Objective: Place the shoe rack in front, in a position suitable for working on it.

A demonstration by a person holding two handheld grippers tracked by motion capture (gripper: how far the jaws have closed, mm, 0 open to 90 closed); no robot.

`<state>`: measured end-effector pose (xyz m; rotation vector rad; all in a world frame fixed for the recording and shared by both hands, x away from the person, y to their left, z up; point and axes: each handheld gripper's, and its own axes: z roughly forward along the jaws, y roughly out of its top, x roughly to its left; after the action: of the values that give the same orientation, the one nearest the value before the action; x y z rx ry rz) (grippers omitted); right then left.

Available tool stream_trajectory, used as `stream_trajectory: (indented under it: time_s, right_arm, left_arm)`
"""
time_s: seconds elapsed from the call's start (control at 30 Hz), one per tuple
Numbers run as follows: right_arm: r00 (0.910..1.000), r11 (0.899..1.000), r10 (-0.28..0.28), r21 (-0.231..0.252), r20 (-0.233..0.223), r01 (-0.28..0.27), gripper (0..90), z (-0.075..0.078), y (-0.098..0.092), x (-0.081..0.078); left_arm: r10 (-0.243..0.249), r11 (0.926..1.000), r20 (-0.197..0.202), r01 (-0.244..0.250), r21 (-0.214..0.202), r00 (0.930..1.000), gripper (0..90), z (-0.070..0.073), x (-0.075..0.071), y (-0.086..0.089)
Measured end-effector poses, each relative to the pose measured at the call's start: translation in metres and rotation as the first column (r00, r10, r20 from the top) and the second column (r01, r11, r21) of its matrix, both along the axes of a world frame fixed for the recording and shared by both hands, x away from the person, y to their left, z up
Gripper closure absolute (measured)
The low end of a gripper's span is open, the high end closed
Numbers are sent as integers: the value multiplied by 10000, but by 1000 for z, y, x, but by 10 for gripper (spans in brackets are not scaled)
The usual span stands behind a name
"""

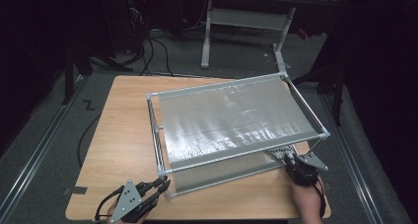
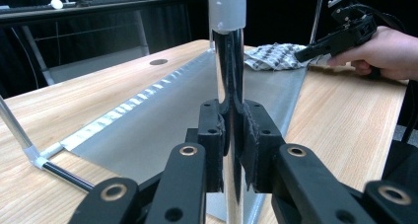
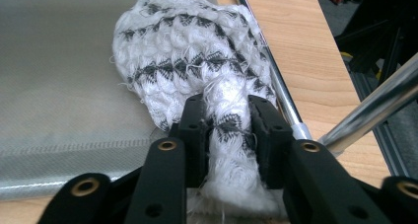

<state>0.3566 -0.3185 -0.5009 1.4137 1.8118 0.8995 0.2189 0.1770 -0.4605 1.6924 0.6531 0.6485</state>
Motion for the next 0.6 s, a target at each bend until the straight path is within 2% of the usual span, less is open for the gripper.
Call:
stream_trajectory:
  time_s: [0.1, 0.13, 0.17, 0.27, 0.3, 0.4, 0.53, 0.6]
  right_arm:
    - [9999, 10000, 99, -1, -39, -99, 626, 0, 0, 0]
    - [10000, 9998, 60, 164, 48, -61, 573, 2, 1, -1]
    - [9998, 9998, 109, 145, 167, -112, 571, 3, 0, -1]
    - [9993, 9996, 75, 271, 358, -85, 581, 5, 0, -4]
    - [9997, 9992, 81, 395, 236, -90, 615, 5, -1, -3]
    - [9998, 9996, 93, 281, -187, -88, 672, 0, -1, 0]
    - [9987, 9994, 236, 277, -445, -224, 690, 0, 5, 1]
    - [9980, 9988, 457, 166, -432, -450, 690, -1, 9, 1]
  left_arm:
    - [-8, 10000, 2, 8, 1, 10000, 796, 0, 0, 0]
    - [0, 10000, 8, 0, 26, 10000, 796, 0, -1, 0]
    - [3, 10000, 10, -3, 44, 10000, 796, 0, -1, 0]
    - [18, 10000, 29, -18, 63, 10000, 794, 0, -1, 0]
    - [40, 9998, -12, -39, 212, 10000, 787, -1, -1, -1]
    - [55, 9997, -35, -54, 234, 10000, 789, -1, -2, -1]
    - [27, 9998, -95, -25, 190, 10000, 795, -1, -2, -1]
    - [26, 9998, -94, -25, 179, 10000, 796, -1, -2, -1]
